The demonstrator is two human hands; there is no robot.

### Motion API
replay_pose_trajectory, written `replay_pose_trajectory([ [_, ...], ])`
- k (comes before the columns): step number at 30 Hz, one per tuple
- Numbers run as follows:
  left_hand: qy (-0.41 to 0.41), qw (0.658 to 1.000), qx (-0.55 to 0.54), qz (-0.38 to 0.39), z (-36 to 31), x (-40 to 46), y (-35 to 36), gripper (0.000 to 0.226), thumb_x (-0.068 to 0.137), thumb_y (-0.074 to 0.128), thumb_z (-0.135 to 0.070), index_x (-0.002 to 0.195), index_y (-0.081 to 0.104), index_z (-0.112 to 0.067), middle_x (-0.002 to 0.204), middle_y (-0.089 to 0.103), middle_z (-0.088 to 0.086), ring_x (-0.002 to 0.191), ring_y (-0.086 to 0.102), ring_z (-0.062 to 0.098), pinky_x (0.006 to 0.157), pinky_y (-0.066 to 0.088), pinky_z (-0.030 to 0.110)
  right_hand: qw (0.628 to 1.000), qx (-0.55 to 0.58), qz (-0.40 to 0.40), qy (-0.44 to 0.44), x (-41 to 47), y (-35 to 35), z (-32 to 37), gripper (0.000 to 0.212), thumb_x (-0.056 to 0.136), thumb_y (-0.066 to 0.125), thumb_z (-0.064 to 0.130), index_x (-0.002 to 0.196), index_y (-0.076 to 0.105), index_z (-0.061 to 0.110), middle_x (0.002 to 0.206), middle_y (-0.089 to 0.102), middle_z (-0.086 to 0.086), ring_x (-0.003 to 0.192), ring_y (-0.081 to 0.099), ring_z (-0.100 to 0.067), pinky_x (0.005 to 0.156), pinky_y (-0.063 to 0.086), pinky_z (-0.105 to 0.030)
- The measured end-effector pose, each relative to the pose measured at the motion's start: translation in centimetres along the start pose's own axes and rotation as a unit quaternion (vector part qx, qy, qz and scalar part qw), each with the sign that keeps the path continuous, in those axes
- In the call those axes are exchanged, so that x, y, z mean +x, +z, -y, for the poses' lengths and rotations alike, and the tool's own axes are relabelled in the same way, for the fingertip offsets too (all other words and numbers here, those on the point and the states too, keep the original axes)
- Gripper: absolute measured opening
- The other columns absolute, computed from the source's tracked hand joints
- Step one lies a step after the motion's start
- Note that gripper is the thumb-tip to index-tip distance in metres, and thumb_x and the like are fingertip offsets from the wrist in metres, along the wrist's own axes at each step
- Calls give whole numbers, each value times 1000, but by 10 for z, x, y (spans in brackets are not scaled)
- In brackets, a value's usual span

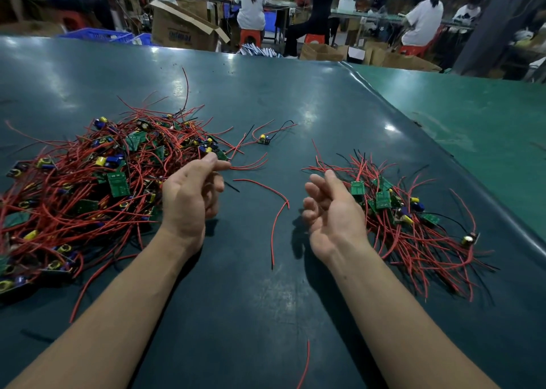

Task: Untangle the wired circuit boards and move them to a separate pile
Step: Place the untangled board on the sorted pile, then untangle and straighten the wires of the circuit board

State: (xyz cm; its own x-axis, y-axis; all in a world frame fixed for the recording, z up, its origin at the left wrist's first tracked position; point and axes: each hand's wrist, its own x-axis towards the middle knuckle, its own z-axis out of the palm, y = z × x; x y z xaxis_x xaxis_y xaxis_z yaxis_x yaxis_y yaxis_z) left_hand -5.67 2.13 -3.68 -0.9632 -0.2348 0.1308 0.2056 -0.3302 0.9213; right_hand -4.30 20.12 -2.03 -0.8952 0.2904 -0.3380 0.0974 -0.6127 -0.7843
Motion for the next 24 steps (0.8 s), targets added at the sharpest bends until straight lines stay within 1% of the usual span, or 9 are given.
replay_pose_trajectory([
  [2, 52, 995, 82, -7, 3, -1, 2, 24, 98, 55, -21, 82, 69, -11, 54, 51, -8, 39, 33, 3, 40, 23, 19, 999, -40, 8, -8, 2, -2, 0, 23, 96, 59, 27, 80, 67, 11, 58, 64, 3, 39, 48, -8, 36, 31, -15],
  [4, 127, 968, 217, -14, 6, -4, 3, 20, 96, 60, -16, 79, 70, -11, 53, 55, -10, 45, 45, 3, 48, 36, 16, 997, -77, 26, -9, 3, -4, -1, 22, 97, 57, 22, 81, 67, 11, 59, 62, 3, 39, 47, -8, 36, 30, -16],
  [10, 234, 820, 522, 4, 6, -16, 4, 20, 89, 64, -35, 77, 69, -20, 64, 63, -6, 54, 54, 20, 57, 42, 29, 975, -199, 92, -45, 1, -1, -7, 22, 97, 56, 18, 80, 67, 11, 56, 61, 6, 38, 45, -7, 35, 30, -17],
  [14, 281, 717, 634, -68, -5, -12, -2, 16, 88, 64, -35, 85, 71, -21, 79, 68, 2, 78, 60, 30, 60, 44, 33, 956, -258, 123, -69, -1, -3, -11, 24, 97, 57, 20, 78, 69, 13, 58, 64, 5, 39, 46, -7, 35, 30, -15],
  [16, 312, 685, 645, -128, -11, -7, -9, 16, 88, 64, -32, 94, 70, -18, 89, 66, 8, 86, 56, 33, 59, 41, 35, 952, -266, 131, -71, 0, -3, -11, 24, 97, 58, 20, 77, 69, 13, 59, 65, 4, 39, 47, -7, 35, 30, -15],
  [18, 288, 665, 660, -196, -17, -1, -18, 25, 85, 64, -29, 107, 65, -17, 103, 59, 14, 99, 50, 37, 66, 42, 42, 951, -268, 136, -72, 0, -3, -11, 25, 97, 58, 20, 75, 69, 14, 60, 65, 3, 39, 47, -7, 35, 30, -15],
  [20, 205, 656, 690, -228, -21, 6, -28, 40, 81, 66, -28, 117, 57, -13, 117, 50, 19, 111, 43, 40, 84, 40, 48, 952, -265, 140, -69, 0, -3, -12, 25, 97, 58, 19, 75, 69, 13, 59, 64, 3, 39, 46, -7, 35, 31, -16],
  [22, 121, 643, 715, -246, -21, 9, -36, 44, 80, 68, -28, 115, 55, -6, 123, 44, 23, 117, 37, 41, 95, 32, 52, 952, -260, 145, -67, 0, -3, -12, 25, 96, 58, 18, 75, 69, 12, 59, 64, 2, 40, 46, -8, 35, 31, -17],
  [24, 117, 635, 721, -251, -21, 9, -39, 33, 83, 68, -23, 109, 61, -4, 121, 45, 23, 116, 37, 42, 96, 32, 54, 951, -263, 148, -68, 0, -4, -11, 24, 96, 58, 19, 76, 69, 12, 60, 64, 1, 40, 47, -8, 35, 31, -17],
])
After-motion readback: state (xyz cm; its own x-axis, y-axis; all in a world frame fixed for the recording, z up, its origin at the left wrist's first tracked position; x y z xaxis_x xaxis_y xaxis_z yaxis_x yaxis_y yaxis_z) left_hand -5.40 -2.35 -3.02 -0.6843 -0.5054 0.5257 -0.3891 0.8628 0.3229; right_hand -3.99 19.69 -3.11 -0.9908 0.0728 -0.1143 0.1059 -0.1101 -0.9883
